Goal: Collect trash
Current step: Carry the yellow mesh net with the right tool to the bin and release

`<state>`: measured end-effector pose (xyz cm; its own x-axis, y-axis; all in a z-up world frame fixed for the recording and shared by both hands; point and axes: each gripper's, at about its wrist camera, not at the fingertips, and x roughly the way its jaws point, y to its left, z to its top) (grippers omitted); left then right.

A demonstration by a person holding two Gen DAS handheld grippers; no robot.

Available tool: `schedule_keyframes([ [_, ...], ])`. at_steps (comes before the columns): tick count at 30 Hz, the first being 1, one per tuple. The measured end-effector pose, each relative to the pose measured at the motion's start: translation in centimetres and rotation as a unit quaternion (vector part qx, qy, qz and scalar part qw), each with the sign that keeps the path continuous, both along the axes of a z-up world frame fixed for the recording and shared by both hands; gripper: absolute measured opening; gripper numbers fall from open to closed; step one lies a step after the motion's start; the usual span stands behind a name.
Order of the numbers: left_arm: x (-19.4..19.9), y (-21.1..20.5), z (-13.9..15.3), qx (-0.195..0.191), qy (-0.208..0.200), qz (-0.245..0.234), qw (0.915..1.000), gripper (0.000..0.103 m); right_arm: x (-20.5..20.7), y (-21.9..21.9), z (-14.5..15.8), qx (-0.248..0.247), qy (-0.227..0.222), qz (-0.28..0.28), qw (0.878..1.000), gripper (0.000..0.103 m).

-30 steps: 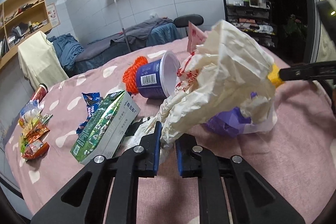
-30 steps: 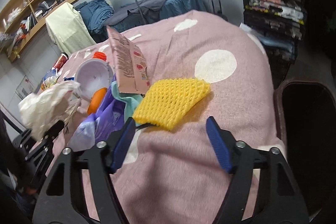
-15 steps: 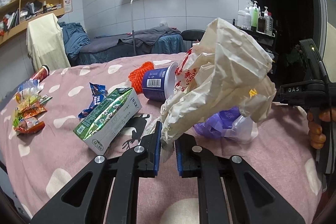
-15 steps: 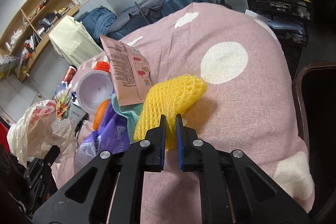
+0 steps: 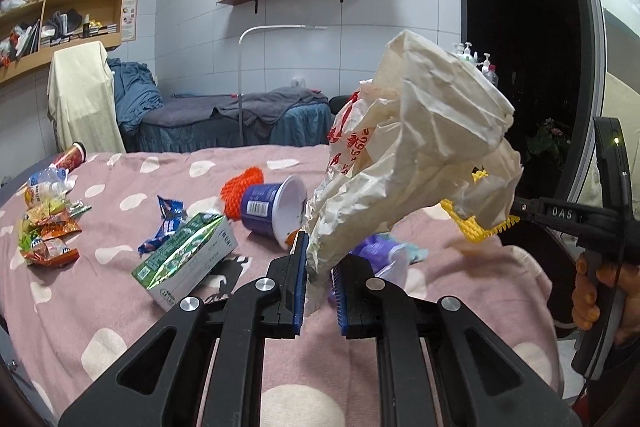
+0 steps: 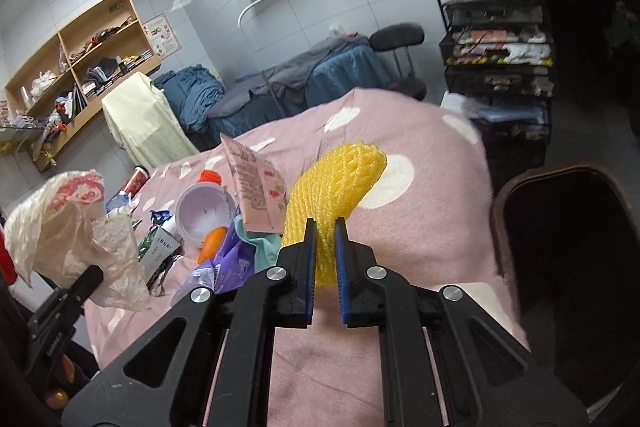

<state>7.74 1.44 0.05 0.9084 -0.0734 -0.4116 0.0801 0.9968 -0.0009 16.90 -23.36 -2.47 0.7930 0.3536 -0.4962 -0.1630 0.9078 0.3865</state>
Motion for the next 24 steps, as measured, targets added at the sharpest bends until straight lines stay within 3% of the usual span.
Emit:
schedule_keyframes([
  [13, 0.3, -4.2, 2.2, -0.036, -0.029, -0.073, 0.9963, 0.012, -4.4, -5.6, 1.3, -0.021, -0.045, -0.088, 0.995, 0.01],
  [24, 2.6, -11.0, -0.1, -0.065, 0.028, -0.183, 0.9805, 0.012, -5.9, -12.6, -1.8, -0.088, 0.002, -0.21, 0.974, 0.01],
])
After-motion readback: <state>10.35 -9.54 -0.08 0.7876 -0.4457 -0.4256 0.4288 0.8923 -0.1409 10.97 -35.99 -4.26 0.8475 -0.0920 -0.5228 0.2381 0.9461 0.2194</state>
